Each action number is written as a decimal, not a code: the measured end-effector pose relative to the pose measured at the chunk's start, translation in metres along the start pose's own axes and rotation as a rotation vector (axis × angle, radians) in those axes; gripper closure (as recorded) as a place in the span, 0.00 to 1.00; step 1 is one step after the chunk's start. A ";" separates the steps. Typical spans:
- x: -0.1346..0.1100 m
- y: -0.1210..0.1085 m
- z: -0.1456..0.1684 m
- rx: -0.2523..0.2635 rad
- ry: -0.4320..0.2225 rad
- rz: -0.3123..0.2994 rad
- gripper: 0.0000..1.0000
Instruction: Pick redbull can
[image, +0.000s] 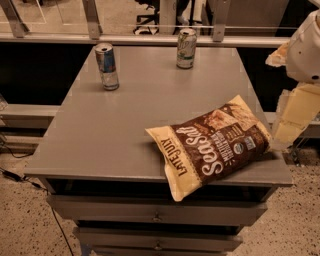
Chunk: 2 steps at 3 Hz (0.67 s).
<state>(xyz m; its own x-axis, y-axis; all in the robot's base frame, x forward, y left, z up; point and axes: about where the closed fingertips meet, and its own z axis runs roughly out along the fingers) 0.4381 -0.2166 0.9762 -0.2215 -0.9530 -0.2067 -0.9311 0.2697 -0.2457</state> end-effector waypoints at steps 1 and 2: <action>0.000 0.000 0.000 0.000 0.000 0.000 0.00; -0.009 -0.001 0.009 -0.006 -0.047 -0.007 0.00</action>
Offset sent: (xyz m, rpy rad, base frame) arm 0.0052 0.0074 -0.0058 0.0510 -0.0032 0.0284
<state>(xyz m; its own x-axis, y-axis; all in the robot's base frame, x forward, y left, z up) 0.4434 -0.2068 0.9700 -0.2010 -0.9473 -0.2493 -0.9344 0.2618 -0.2415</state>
